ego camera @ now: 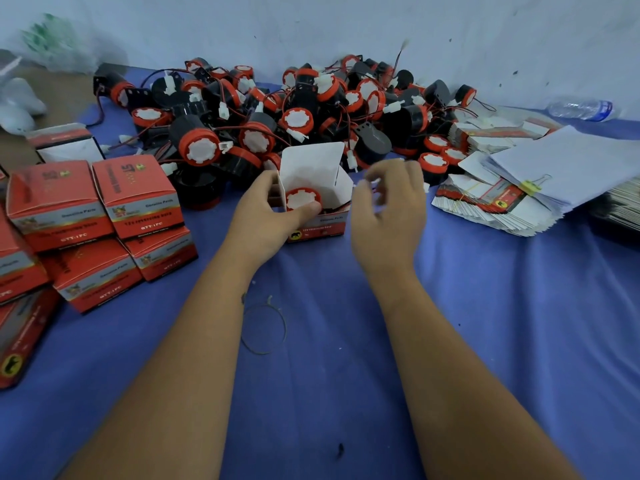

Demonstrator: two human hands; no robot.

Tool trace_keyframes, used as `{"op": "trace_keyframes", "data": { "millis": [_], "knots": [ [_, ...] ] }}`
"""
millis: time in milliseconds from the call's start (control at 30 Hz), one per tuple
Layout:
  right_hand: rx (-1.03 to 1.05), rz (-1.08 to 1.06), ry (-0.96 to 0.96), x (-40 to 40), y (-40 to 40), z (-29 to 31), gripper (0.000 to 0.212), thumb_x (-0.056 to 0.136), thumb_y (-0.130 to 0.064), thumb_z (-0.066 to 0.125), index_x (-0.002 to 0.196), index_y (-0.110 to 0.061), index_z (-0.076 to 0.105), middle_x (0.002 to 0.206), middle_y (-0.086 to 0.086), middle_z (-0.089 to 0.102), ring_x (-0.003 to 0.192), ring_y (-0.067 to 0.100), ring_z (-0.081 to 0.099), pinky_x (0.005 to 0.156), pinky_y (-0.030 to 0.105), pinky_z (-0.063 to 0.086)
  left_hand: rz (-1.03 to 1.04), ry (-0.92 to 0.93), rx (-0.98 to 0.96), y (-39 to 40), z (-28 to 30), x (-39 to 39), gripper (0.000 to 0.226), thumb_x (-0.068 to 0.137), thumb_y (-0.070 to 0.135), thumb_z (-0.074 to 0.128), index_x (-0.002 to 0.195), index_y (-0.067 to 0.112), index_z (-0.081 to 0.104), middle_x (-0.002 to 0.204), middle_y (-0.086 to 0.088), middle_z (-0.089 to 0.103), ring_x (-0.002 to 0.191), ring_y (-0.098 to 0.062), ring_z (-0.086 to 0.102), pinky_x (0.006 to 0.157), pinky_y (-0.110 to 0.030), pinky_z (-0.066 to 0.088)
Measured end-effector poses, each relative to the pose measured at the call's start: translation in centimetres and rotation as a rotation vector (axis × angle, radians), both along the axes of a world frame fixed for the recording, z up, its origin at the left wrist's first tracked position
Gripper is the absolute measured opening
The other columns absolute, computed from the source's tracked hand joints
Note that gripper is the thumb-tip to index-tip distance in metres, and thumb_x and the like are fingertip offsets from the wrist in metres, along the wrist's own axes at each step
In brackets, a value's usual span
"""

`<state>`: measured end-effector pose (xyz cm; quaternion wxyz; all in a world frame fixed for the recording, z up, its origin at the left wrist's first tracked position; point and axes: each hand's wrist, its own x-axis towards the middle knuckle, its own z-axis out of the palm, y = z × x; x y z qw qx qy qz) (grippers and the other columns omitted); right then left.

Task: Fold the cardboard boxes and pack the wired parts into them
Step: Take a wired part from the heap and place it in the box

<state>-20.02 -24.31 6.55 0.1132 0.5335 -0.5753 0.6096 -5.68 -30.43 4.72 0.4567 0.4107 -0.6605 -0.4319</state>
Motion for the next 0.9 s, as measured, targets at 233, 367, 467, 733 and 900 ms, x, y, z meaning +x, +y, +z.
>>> {"op": "trace_keyframes", "data": {
  "millis": [233, 367, 467, 733, 900],
  "knots": [
    [0.483, -0.094, -0.553, -1.2, -0.8, 0.0, 0.053, 0.094, -0.045, 0.05, 0.054, -0.019, 0.029, 0.048, -0.006, 0.03, 0.05, 0.013, 0.025, 0.052, 0.03, 0.022, 0.054, -0.006, 0.003, 0.3, 0.0, -0.6, 0.042, 0.081, 0.029, 0.08, 0.115, 0.031, 0.055, 0.108, 0.021, 0.062, 0.099, 0.006, 0.057, 0.068, 0.0, 0.044],
    [0.148, 0.169, -0.882, -1.4, -0.6, 1.4, 0.032, 0.094, -0.018, 0.061, 0.063, -0.015, 0.053, 0.059, 0.002, 0.047, 0.053, 0.016, 0.039, 0.052, 0.026, 0.038, 0.031, -0.015, 0.013, 0.4, 0.2, -0.5, 0.045, 0.082, 0.03, 0.079, 0.119, 0.033, 0.055, 0.11, 0.021, 0.061, 0.101, 0.006, 0.056, 0.067, 0.002, 0.042],
    [0.085, 0.217, -0.807, -1.6, -0.5, 2.0, 0.024, 0.093, -0.012, 0.061, 0.071, -0.006, 0.059, 0.065, 0.008, 0.055, 0.052, 0.015, 0.046, 0.051, 0.018, 0.04, 0.014, -0.014, 0.022, 0.4, 0.3, -0.4, 0.046, 0.083, 0.03, 0.078, 0.121, 0.034, 0.055, 0.109, 0.022, 0.062, 0.103, 0.005, 0.057, 0.071, -0.004, 0.046],
    [0.061, 0.23, -0.355, -0.5, -0.7, 1.6, 0.013, 0.085, -0.001, 0.068, 0.08, -0.011, 0.06, 0.081, 0.011, 0.065, 0.077, 0.029, 0.062, 0.071, 0.036, 0.053, -0.015, -0.012, 0.029, 0.4, 0.2, -0.5, 0.05, 0.083, 0.027, 0.078, 0.127, 0.029, 0.056, 0.115, 0.016, 0.065, 0.108, -0.003, 0.061, 0.088, -0.023, 0.053],
    [0.217, 0.124, 0.007, -1.1, -1.3, -0.4, 0.002, 0.08, -0.003, 0.074, 0.08, -0.004, 0.074, 0.106, 0.002, 0.055, 0.1, 0.018, 0.045, 0.084, 0.009, 0.034, -0.037, -0.009, 0.005, 0.4, 0.3, -0.4, 0.046, 0.085, 0.025, 0.077, 0.126, 0.03, 0.057, 0.113, 0.017, 0.066, 0.105, 0.003, 0.061, 0.086, -0.018, 0.051]
  ]
}}
